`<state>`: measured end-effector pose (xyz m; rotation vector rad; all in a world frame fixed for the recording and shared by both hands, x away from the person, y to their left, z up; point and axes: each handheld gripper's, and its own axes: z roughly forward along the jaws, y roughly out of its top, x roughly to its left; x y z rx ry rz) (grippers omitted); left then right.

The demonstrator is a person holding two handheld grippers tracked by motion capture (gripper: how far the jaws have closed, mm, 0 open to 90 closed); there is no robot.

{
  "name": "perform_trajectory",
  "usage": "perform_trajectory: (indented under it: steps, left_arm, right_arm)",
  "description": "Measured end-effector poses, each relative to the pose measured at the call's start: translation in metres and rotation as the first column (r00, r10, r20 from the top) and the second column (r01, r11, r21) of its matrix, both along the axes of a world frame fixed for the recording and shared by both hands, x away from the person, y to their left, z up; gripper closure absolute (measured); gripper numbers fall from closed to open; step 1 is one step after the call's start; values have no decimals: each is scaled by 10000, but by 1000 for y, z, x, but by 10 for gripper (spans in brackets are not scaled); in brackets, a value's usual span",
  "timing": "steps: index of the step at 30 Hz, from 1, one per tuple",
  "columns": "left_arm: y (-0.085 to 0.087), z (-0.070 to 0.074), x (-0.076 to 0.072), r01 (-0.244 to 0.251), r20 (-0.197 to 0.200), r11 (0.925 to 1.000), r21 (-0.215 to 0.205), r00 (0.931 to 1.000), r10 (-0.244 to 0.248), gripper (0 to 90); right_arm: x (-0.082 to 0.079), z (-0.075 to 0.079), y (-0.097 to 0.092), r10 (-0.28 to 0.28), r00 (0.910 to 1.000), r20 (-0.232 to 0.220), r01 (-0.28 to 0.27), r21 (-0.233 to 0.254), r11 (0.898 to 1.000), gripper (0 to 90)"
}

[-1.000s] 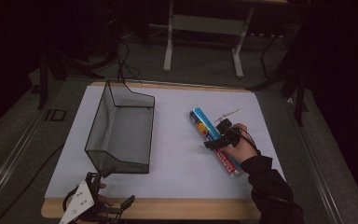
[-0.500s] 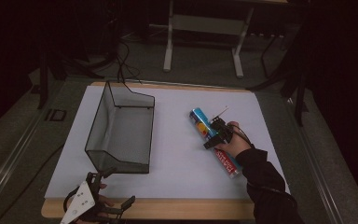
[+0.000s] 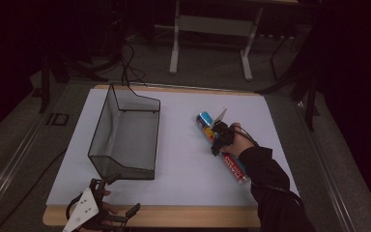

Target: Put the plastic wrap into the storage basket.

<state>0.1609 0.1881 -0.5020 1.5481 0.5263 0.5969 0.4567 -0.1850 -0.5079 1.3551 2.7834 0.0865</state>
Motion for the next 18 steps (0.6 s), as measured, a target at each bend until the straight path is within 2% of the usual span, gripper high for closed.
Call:
perform_trajectory:
  steps: [6, 11, 15, 18]
  left_arm:
    - [-1, 0, 0, -32, 0, 9999, 105, 10000, 32, 12]
    - [0, 0, 1, -66, -8, 9999, 107, 10000, 66, 11]
    - [0, 0, 1, -70, -9, 9999, 143, 10000, 70, 11]
    - [0, 0, 1, -86, 5, 9999, 140, 10000, 86, 12]
  right_arm:
    - [1, 1, 1, -391, 9992, -106, 390, -93, 9992, 300]
    - [0, 2, -4, -841, 9964, 68, 838, 393, 9957, 312]
    - [1, 4, -5, -1027, 9947, 105, 1023, 315, 9942, 315]
    - [2, 10, -8, -1203, 9923, 284, 1190, 445, 9919, 316]
